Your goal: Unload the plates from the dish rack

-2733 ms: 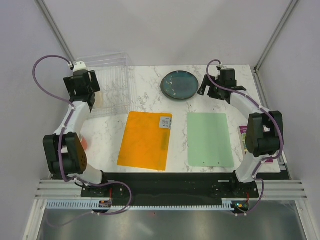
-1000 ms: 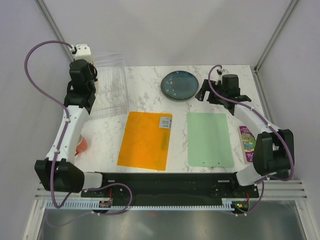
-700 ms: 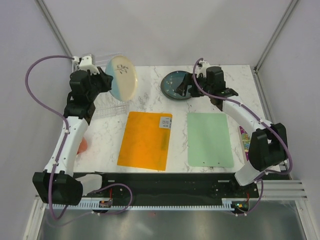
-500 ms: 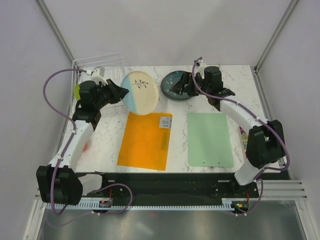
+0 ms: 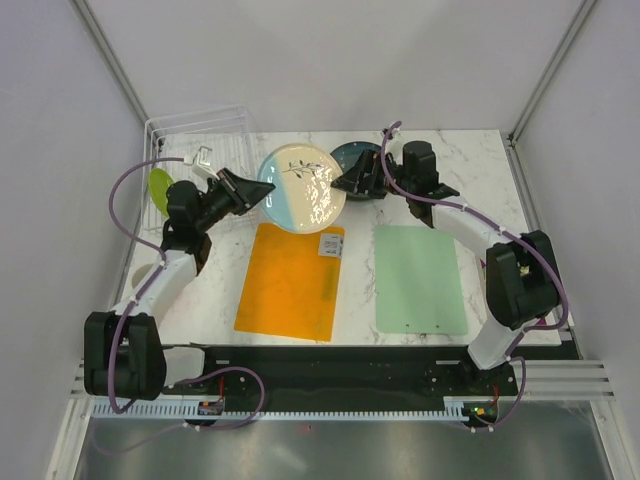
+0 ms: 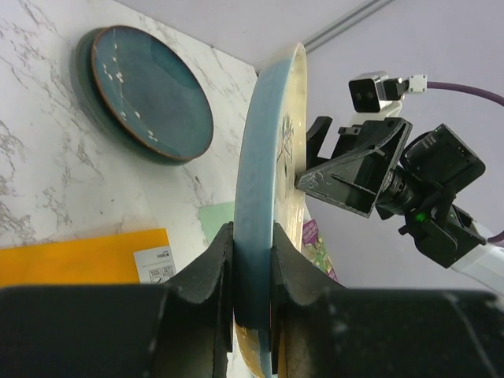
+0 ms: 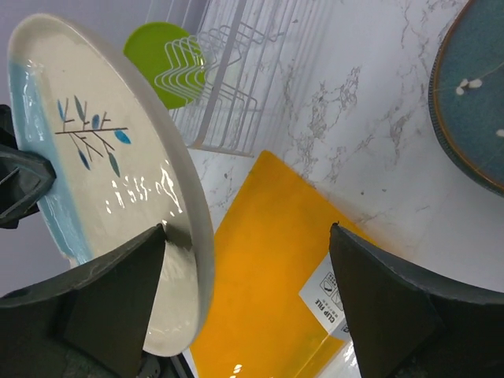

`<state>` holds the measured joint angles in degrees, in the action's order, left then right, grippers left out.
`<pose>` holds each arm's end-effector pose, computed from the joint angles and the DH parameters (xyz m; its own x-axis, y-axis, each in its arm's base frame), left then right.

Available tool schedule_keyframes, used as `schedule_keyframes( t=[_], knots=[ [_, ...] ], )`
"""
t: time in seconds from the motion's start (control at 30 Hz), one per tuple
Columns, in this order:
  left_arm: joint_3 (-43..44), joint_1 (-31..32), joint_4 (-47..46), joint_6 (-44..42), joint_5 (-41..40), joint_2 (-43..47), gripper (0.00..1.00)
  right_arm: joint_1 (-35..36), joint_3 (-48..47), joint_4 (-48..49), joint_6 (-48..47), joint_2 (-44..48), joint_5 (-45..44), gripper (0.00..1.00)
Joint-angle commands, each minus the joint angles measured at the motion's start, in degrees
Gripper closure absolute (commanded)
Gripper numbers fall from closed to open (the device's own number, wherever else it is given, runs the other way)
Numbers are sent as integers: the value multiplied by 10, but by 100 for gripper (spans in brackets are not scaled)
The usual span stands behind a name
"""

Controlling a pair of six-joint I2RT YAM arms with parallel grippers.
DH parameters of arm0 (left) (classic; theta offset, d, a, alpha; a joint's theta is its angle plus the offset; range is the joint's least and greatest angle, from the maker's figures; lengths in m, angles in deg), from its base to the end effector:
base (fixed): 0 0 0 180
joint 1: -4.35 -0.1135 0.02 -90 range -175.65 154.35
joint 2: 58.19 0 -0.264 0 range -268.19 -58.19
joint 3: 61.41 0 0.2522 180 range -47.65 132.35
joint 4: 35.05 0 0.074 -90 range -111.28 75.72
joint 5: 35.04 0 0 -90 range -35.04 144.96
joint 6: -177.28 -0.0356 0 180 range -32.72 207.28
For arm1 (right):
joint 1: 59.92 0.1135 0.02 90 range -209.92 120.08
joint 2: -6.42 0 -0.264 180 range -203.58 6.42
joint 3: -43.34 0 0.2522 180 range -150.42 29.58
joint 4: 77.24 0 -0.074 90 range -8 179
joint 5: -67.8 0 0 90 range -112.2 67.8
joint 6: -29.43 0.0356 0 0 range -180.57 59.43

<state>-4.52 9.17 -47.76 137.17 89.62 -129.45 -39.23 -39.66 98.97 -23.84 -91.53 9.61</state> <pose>0.2800 -0.0439 0.2979 -0.5047 -0.5888 -0.6314 0.3874 0.4991 -0.7751 0.3665 0.1585 0.2764 -0.6997 0.2790 -0.6577 -0.4351 0.5637 0.7021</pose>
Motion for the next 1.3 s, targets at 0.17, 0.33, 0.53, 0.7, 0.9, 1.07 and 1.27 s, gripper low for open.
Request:
schedule_keyframes(
  t=[0.17, 0.33, 0.53, 0.7, 0.9, 1.07, 1.27],
  knots=[
    [-9, 33, -179, 98, 38, -34, 98, 16, -10, 78, 41, -36, 66, 39],
    [-6, 34, -176, 89, 40, -41, 98, 16, 0, 85, 39, -34, 67, 100],
    [50, 33, -16, -45, 70, -60, 51, 5, -29, 16, -10, -13, -1, 100],
    [89, 34, 199, -224, -85, -5, 31, -55, -72, -51, -41, -7, -43, 100],
    [77, 34, 322, -378, -285, 81, 22, -133, -136, -80, -53, -53, -46, 100],
    [53, 33, 339, -437, -386, 174, 16, -159, -212, -95, -56, -136, -45, 100],
    [53, 33, 333, -498, -492, 216, 6, -166, -297, -80, -30, -234, -36, 100]
  ],
)
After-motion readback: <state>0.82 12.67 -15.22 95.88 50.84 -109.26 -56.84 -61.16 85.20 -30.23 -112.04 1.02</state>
